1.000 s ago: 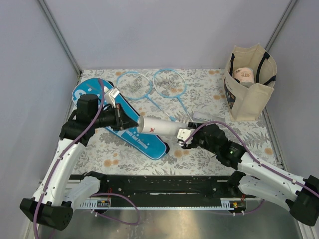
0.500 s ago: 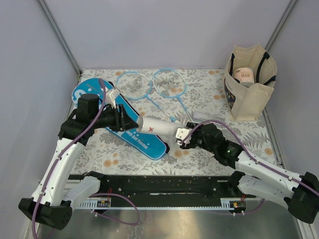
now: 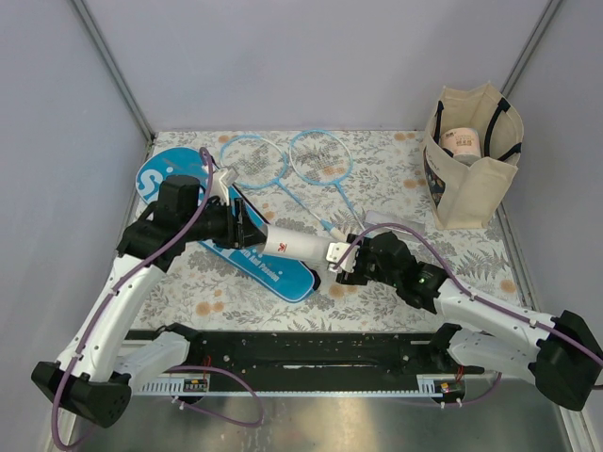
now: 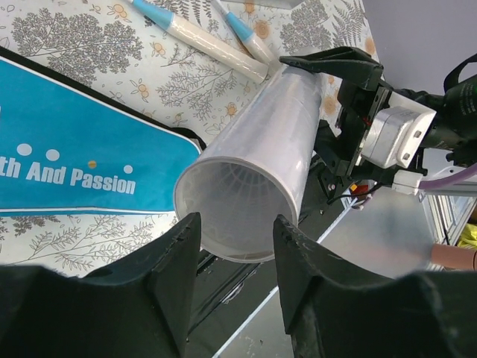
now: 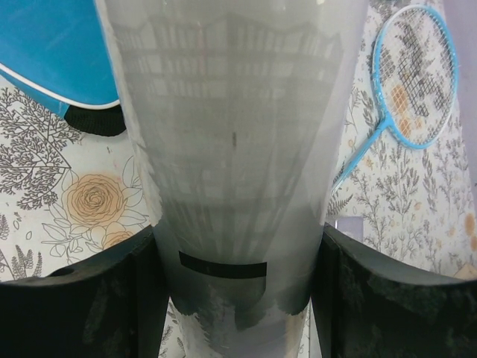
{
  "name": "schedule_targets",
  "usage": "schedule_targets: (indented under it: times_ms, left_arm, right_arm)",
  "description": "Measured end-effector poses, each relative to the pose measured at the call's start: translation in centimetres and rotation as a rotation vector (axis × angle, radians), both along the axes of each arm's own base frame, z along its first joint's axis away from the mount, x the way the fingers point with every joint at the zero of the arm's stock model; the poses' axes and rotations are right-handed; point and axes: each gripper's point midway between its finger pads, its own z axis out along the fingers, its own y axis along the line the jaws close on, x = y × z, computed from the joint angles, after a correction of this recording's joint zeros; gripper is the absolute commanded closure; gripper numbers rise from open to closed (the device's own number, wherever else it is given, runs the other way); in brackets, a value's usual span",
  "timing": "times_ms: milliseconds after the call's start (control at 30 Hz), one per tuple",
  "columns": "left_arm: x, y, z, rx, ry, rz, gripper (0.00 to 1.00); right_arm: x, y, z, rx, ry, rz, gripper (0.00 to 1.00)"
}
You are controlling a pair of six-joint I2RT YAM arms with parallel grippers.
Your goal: Pack up the badminton gear
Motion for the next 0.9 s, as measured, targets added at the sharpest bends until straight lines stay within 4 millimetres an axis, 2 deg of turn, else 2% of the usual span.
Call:
schedule_targets:
  times_ms: [233,467,600,700,800,900]
  left_arm:
    - [1.0,-0.2,-0.6,0.014,-0.011,0.017,0.54]
    - [1.6,-0.2,-2.1,0.015,0.003,0.039,0.57]
    - [2.0,0.5,-3.3,0.056,-0.001,0.084,0.57]
    - [2.1,0.8,-3.2,0.064,-0.018,0.101,0.56]
    - [2.3,1.0,-2.4,0.059,-0.053,0.115,0.47]
    - [2.6,1.4,-0.1,0.059,-0.121,0.151,0.35]
  right_arm:
    - [-0.1,-0.2,-0.5,-0.005,0.030,-0.015,0.60]
    - [-0.2,-0.8,-1.1,-0.033,0.045,-0.019,0.60]
    - [-1.1,-0.7,-1.0,-0.037,0.103,-0.001,0.60]
    - [-1.7,-0.6,-0.9,-0.017,0.155,-0.012,0.59]
    - [-1.9,-0.5,-0.5,0.028,0.186,-0.044,0.58]
    - [-1.9,0.1,0.4,0.093,0.195,-0.061,0.59]
